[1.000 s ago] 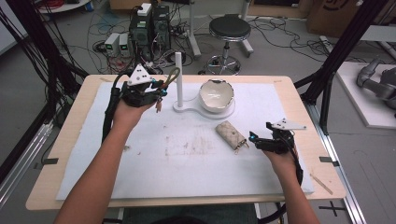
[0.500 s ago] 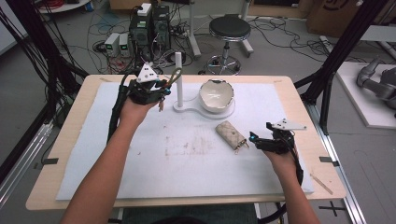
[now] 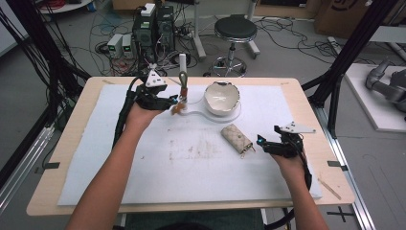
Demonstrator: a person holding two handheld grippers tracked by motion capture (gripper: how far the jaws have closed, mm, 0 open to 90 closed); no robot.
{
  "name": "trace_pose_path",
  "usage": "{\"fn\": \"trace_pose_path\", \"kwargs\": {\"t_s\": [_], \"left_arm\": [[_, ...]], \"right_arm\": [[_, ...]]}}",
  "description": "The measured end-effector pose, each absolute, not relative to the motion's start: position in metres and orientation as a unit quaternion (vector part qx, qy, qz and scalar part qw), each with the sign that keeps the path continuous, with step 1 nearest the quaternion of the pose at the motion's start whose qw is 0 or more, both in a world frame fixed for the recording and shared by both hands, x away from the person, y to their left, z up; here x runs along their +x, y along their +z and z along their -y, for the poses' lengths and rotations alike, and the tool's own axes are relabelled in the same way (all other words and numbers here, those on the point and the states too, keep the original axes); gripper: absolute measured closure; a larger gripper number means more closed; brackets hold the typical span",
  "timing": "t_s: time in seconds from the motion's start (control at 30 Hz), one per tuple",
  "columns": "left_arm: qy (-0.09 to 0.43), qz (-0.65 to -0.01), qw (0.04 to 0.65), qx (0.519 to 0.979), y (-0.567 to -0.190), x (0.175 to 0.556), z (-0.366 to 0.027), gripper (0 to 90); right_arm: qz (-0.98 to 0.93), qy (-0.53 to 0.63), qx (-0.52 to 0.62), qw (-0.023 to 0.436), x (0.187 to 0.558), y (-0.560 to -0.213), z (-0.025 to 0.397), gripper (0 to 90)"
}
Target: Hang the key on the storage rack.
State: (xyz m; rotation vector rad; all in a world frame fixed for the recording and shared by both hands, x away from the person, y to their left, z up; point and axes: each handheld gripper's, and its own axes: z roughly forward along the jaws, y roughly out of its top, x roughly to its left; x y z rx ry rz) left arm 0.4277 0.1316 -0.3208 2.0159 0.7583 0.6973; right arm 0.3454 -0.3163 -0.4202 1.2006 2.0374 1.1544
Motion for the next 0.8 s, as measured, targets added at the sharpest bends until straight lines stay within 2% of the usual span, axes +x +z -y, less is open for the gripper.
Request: {"fn": "trace_pose_path", "kwargs": {"t_s": [0.27, 0.8], "left_arm": [[0.256, -0.312, 0.450, 0.797, -0.327, 0.420, -0.145, 28.5], [0.220, -0.301, 0.493, 0.786, -0.358, 0.376, -0.181, 24.2]], "right_arm": [[-0.750, 0.424, 0.442, 0.250, 0.345, -0.420, 0.316, 17.7], [-0.752, 0.421, 0.439, 0.253, 0.344, -0.421, 0.316, 17.7]]}}
